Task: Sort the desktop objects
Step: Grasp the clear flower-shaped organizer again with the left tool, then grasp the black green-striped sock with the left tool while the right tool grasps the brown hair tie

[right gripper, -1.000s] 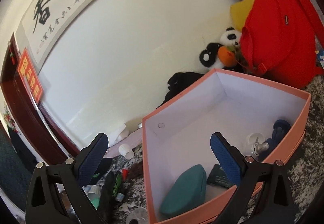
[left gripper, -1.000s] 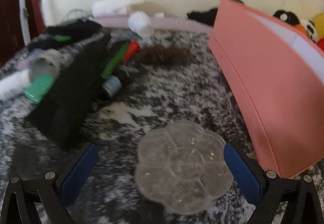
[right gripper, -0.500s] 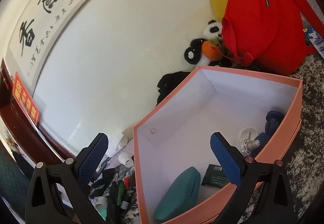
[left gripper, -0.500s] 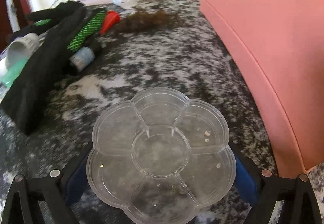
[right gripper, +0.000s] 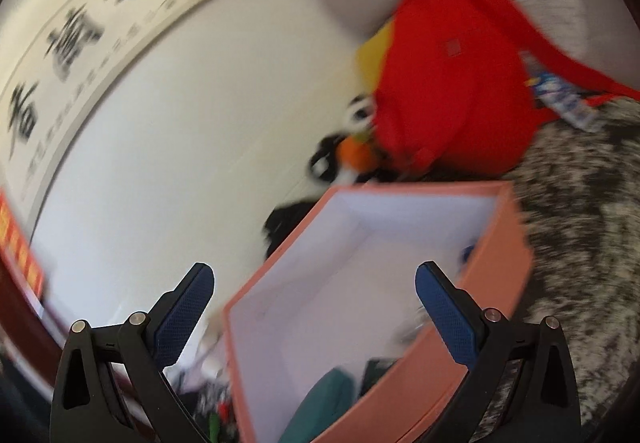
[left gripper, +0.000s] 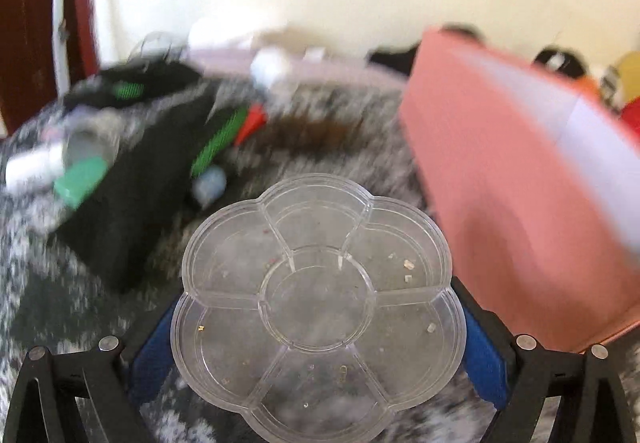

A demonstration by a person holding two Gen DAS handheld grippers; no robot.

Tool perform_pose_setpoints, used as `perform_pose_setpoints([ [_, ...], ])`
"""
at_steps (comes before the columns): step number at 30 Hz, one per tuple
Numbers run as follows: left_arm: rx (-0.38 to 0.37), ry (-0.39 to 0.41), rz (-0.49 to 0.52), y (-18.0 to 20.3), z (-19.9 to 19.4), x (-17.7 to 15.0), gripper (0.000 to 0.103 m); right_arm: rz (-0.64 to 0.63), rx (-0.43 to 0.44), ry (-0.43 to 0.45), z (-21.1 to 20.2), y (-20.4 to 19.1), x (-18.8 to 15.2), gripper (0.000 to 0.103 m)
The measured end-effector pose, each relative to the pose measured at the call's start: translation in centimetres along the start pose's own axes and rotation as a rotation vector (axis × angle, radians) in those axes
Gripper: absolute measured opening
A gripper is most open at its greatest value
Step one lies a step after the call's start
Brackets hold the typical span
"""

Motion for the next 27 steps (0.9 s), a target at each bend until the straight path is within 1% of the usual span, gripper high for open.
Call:
perform_pose_setpoints([
  [2, -0.050, 0.060, 0.032, 1.7, -1.3, 1.4, 0.097, 0.059, -0.026, 0.018, -0.1, 1.6, 1.0, 0.103],
  [6, -0.159, 0.141, 0.108, 6.0, -3.7, 4.2, 0.097, 0.136, -0.008, -0.057, 1.5, 3.4, 2.0, 0.103],
  [9, -0.210, 0.108, 0.147, 9.5, -2.8, 5.7, 0.097, 0.144, 0.002, -0.098, 2.6, 3.6, 2.4, 0.103],
  [13, -0.250, -0.007, 0.160, 13.2, 0.5, 5.6, 0.097, 0.101, 0.023, -0.106, 3.1, 2.8, 2.8, 0.103],
  [14, -0.255, -0.031, 0.160, 13.9, 1.2, 5.3, 0.097, 0.086, 0.027, -0.102, 3.2, 2.6, 3.0, 0.103],
  [16, -0.254, -0.046, 0.158, 14.5, 2.0, 4.7, 0.097, 0.055, 0.036, -0.089, 3.1, 2.2, 3.3, 0.103],
  [19, -0.231, -0.020, 0.205, 14.9, 2.2, 4.0, 0.097, 0.015, 0.048, -0.069, 2.9, 1.6, 3.7, 0.103],
  [20, -0.222, -0.009, 0.223, 15.1, 2.2, 3.9, 0.099, 0.010, 0.051, -0.066, 2.9, 1.4, 3.8, 0.103],
  [21, -0.214, -0.003, 0.246, 15.3, 2.2, 3.8, 0.102, 0.014, 0.057, -0.072, 2.9, 1.3, 3.7, 0.103],
  [23, -0.208, -0.002, 0.300, 15.8, 2.3, 3.7, 0.102, 0.025, 0.071, -0.089, 3.1, 1.2, 3.4, 0.103],
  [25, -0.218, -0.002, 0.342, 16.3, 2.1, 3.6, 0.102, 0.026, 0.087, -0.108, 3.4, 0.9, 3.0, 0.103],
  [27, -0.195, 0.010, 0.337, 15.9, 2.0, 3.6, 0.102, 0.012, 0.098, -0.114, 3.4, 0.5, 2.8, 0.103],
])
Point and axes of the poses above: each gripper's, at about its wrist camera, not at the fingertips, and z roughly the way its jaws point, y to its right, x to its top, the point moved 6 cm from there along z, roughly the way its jaws point, and after that the axes turned 6 degrees about -x, right-handed, at the moved point
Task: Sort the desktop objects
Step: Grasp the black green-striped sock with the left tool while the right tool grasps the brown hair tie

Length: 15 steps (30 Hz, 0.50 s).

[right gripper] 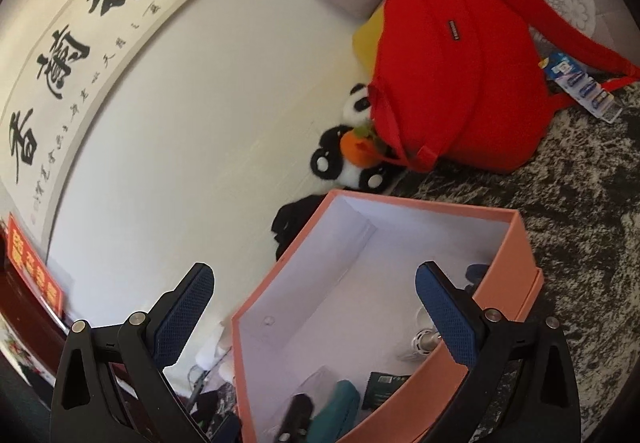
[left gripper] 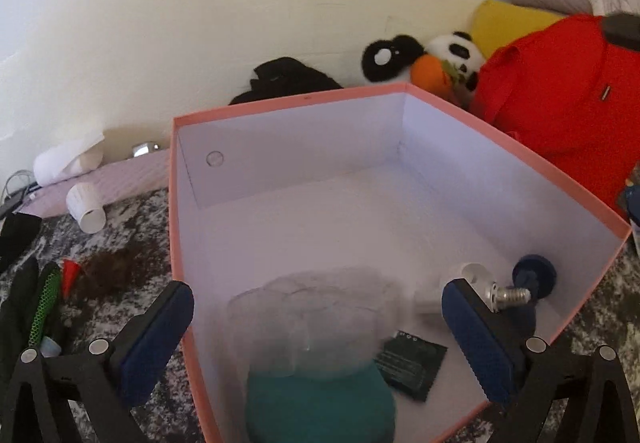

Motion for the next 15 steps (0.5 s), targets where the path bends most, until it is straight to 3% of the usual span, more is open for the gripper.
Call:
perform_pose_setpoints([
  [4, 0.084, 0.010, -0.051, -2.6, -1.9, -1.2, 0.102, -0.018, 0.025, 0.012, -0.2, -0.8, -0.1, 0.103],
  [8, 0.106, -0.017, -0.094, -6.5, -4.9, -4.0, 0.103, -0.054, 0.077, 0.015, -0.6, -2.7, -1.0, 0.103],
  [10, 0.060, -0.002, -0.124, -8.4, -6.5, -5.1, 0.103, -0.087, 0.108, 0.020, -0.9, -4.3, -1.8, 0.103],
  [11, 0.078, 0.004, -0.134, -9.5, -7.1, -5.5, 0.103, -0.107, 0.123, 0.022, -1.1, -5.1, -2.3, 0.103],
  [13, 0.217, 0.030, -0.138, -12.1, -8.4, -6.2, 0.103, -0.193, 0.151, 0.023, -1.5, -7.5, -4.1, 0.103],
  [15, 0.271, 0.058, -0.146, -15.0, -9.3, -6.8, 0.103, -0.296, 0.176, 0.022, -1.7, -10.0, -6.3, 0.103],
])
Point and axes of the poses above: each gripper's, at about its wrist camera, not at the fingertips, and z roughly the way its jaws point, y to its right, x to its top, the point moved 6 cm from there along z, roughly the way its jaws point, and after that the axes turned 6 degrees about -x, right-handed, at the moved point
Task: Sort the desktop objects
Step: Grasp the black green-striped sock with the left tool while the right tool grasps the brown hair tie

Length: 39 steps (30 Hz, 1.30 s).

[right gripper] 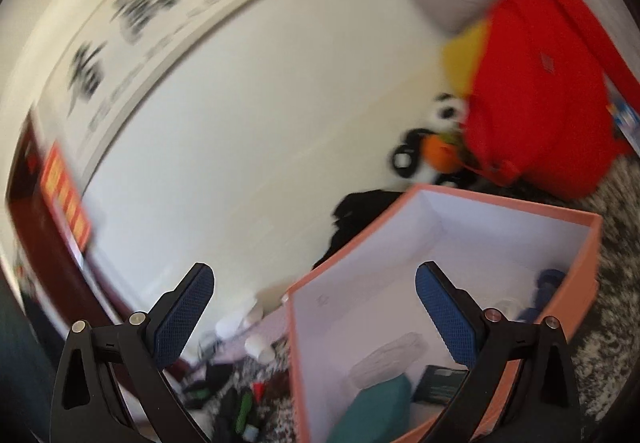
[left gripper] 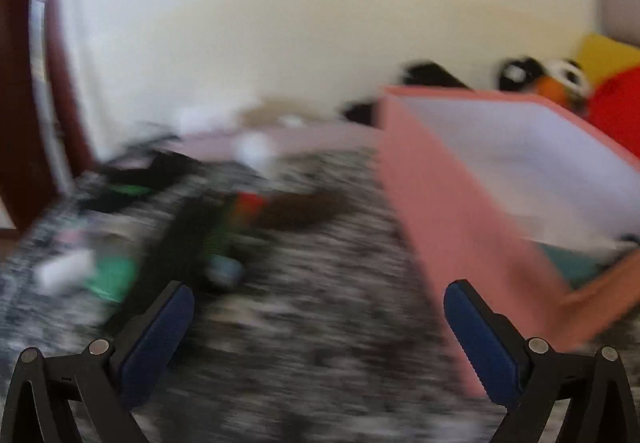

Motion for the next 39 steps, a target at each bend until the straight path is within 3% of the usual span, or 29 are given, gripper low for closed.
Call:
perform_pose_setpoints([
  [3, 0.067, -0.028, -0.019, -4.7, 1.2, -0.6, 0.103, -0.126, 0.032, -0.024, 0.5, -3.9, -2.7, 0.103],
  [6, 0.144, -0.107, -0.002, -8.8, 4.0, -2.4, 0.103, -0.182, 0.072, -0.087, 1.4, -6.5, -5.7, 0.103],
  [9, 0.118, -0.185, 0.033, -10.3, 6.8, -4.2, 0.103, -0.197, 0.143, -0.193, 3.1, -8.7, -8.7, 0.103],
  [11, 0.113, -0.195, 0.066, -10.5, 8.3, -4.6, 0.103, -0.208, 0.206, -0.271, 4.4, -10.3, -10.8, 0.102],
  [14, 0.130, -0.231, 0.060, -11.4, 10.7, -5.1, 0.103, -0.324, 0.244, -0.308, 5.9, -12.9, -13.5, 0.088],
  [16, 0.094, -0.295, -0.004, -12.1, 12.3, -5.9, 0.103, -0.419, 0.224, -0.331, 7.5, -14.3, -15.3, 0.071],
  [18, 0.057, -0.348, -0.062, -12.6, 13.6, -6.5, 0.103, -0.485, 0.207, -0.365, 9.4, -15.4, -16.9, 0.068],
  [21, 0.051, -0.343, -0.059, -12.9, 13.8, -6.1, 0.103, -0.469, 0.202, -0.449, 12.6, -15.8, -18.7, 0.068],
  [22, 0.055, -0.339, -0.060, -13.0, 13.8, -6.1, 0.100, -0.461, 0.193, -0.482, 14.2, -15.7, -19.3, 0.068],
  [24, 0.081, -0.328, -0.074, -13.6, 13.5, -5.6, 0.055, -0.431, 0.173, -0.541, 17.2, -15.1, -20.5, 0.068],
  [25, 0.104, -0.329, -0.083, -14.1, 13.1, -5.2, 0.016, -0.412, 0.163, -0.569, 18.7, -14.6, -21.1, 0.068],
  [26, 0.111, -0.329, -0.117, -14.6, 12.7, -4.7, 0.010, -0.401, 0.144, -0.597, 20.2, -14.2, -21.8, 0.068],
  [29, 0.041, -0.292, -0.240, -15.7, 10.5, -2.8, 0.010, -0.457, 0.020, -0.677, 24.6, -12.7, -23.6, 0.063],
  [35, 0.062, -0.163, -0.203, -15.6, 6.6, 0.1, 0.011, -0.582, -0.061, -0.742, 28.4, -12.5, -24.5, 0.060],
  [38, 0.053, -0.155, -0.233, -16.6, 6.1, 0.4, 0.012, -0.609, -0.096, -0.833, 29.6, -11.7, -26.6, 0.069],
  [39, 0.053, -0.159, -0.243, -16.9, 6.0, 0.4, 0.013, -0.629, -0.094, -0.822, 29.6, -11.8, -27.0, 0.075],
])
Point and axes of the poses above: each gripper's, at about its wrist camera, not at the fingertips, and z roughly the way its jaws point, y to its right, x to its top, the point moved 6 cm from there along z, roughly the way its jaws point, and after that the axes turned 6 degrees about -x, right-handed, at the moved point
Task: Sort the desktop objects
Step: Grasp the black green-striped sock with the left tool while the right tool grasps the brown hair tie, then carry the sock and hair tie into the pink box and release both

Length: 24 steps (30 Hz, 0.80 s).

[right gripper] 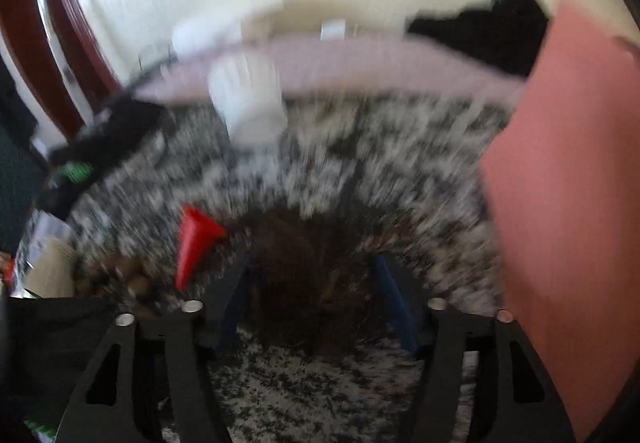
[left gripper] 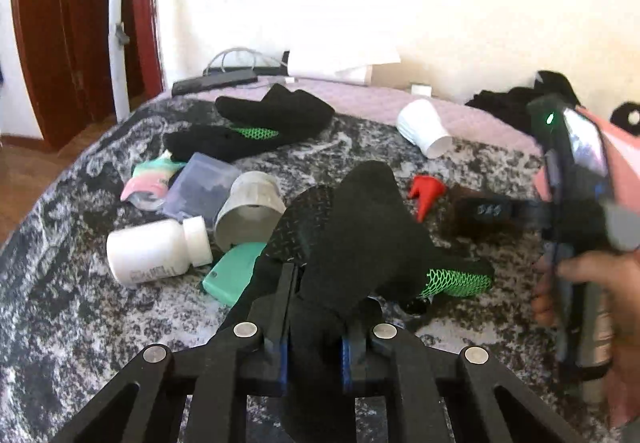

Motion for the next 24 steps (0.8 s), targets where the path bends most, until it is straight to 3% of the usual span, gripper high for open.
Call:
perform_pose_setpoints([
  [2, 0.014, -0.005, -0.015, -0.7, -0.1, 0.0, 0.013, -0.032, -0.013, 0.022, 0.3, -0.6, -0.3, 0.073],
  [3, 0.022, -0.007, -0.023, -1.0, 0.0, 0.0, 0.013, -0.044, -0.005, 0.035, 0.1, -0.9, -0.4, 0.057],
  [4, 0.026, -0.008, -0.033, -1.3, 0.0, 0.0, 0.013, -0.057, -0.002, 0.048, -0.2, -1.2, -0.5, 0.027],
  [5, 0.028, -0.007, -0.043, -1.5, -0.2, 0.0, 0.013, -0.074, -0.009, 0.062, -0.7, -1.7, -0.7, 0.019],
  [11, -0.004, 0.038, -0.064, -1.7, -1.9, 0.7, 0.013, -0.109, 0.019, 0.231, -7.8, -3.7, -2.5, 0.017],
  [15, -0.059, 0.049, -0.081, -0.7, -3.0, 1.1, 0.013, -0.074, 0.060, 0.383, -15.6, -3.9, -4.7, 0.018],
  [19, -0.125, 0.068, -0.099, 1.7, -4.7, 1.5, 0.013, -0.011, 0.023, 0.526, -22.8, -2.5, -7.7, 0.018],
  [24, -0.197, 0.144, -0.040, 7.2, -8.1, 1.7, 0.013, 0.087, -0.062, 0.661, -30.1, 2.5, -11.5, 0.018],
])
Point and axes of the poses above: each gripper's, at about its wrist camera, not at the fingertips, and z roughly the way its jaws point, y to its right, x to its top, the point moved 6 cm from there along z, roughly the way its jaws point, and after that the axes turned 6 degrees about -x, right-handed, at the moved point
